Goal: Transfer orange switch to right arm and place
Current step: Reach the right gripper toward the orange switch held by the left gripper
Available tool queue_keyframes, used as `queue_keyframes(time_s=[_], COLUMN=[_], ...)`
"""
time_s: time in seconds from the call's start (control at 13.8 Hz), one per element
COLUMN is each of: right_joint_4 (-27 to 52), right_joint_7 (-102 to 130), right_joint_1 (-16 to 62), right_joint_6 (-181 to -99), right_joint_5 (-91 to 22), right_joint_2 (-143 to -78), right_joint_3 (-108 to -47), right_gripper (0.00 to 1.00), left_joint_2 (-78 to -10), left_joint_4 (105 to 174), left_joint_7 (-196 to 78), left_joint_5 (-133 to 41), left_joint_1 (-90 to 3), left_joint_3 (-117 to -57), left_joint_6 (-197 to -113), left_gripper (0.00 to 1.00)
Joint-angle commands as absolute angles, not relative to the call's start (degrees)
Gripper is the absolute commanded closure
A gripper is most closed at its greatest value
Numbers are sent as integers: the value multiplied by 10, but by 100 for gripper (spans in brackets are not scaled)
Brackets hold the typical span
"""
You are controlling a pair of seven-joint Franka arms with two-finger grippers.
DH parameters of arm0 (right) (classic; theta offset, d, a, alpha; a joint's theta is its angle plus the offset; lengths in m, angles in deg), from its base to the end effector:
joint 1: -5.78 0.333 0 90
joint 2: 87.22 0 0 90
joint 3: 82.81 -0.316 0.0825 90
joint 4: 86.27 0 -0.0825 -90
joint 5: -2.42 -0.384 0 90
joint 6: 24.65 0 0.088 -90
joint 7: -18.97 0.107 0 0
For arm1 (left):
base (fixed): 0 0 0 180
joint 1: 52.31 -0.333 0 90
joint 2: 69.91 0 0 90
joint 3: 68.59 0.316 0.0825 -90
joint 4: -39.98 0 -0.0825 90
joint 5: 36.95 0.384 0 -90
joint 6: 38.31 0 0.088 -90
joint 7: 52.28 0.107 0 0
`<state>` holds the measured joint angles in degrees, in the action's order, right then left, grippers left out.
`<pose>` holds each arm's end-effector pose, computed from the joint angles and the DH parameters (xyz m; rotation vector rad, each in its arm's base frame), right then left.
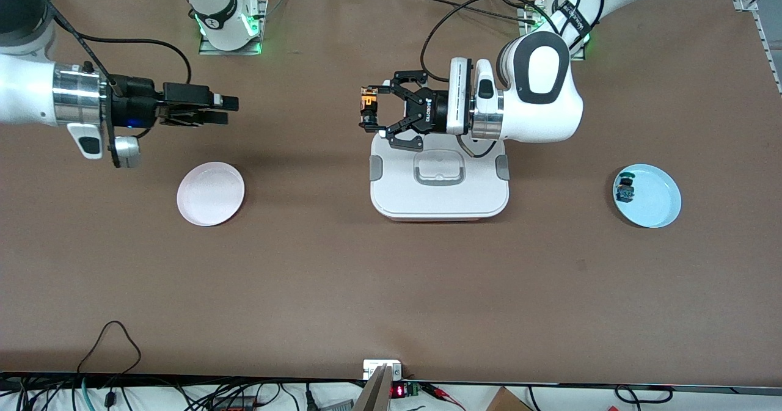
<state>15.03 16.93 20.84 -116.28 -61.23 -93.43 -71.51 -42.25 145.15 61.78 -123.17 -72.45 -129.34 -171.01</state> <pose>0.5718 0.1362 0.5289 -2.0486 0.1082 0.2975 0.5308 -0.3791 0.4315 1.2934 -1.1306 1.0117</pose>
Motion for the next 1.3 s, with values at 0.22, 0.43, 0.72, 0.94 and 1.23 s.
queue_keyframes(time_s=[0.22, 0.43, 0.72, 0.94, 1.23], right_joint_4=[217, 218, 228, 253, 258], right_joint_7=[164, 158, 117, 88, 86], right_joint_1=[255, 271, 302, 318, 355], right_joint_6=[-1209, -1208, -1209, -1213, -1242], right_joint_5=[-770, -811, -851, -905, -958], right_joint_2=[-945, -965, -981, -982, -986], right_joint_3=[-715, -715, -715, -715, -715], right_gripper=[0, 0, 0, 0, 0], left_joint_2=[-425, -425, -425, -425, -425], left_joint_4=[1455, 1455, 1455, 1455, 1455], left_joint_7=[646, 647, 647, 647, 648], left_joint_5=[-1259, -1264, -1266, -1267, -1267], left_joint_1=[-729, -729, -728, -728, -728], left_joint_3=[-1299, -1299, -1299, -1299, -1299], left_joint_6=[-1713, -1713, -1713, -1713, -1713], left_gripper=[98, 98, 98, 98, 98])
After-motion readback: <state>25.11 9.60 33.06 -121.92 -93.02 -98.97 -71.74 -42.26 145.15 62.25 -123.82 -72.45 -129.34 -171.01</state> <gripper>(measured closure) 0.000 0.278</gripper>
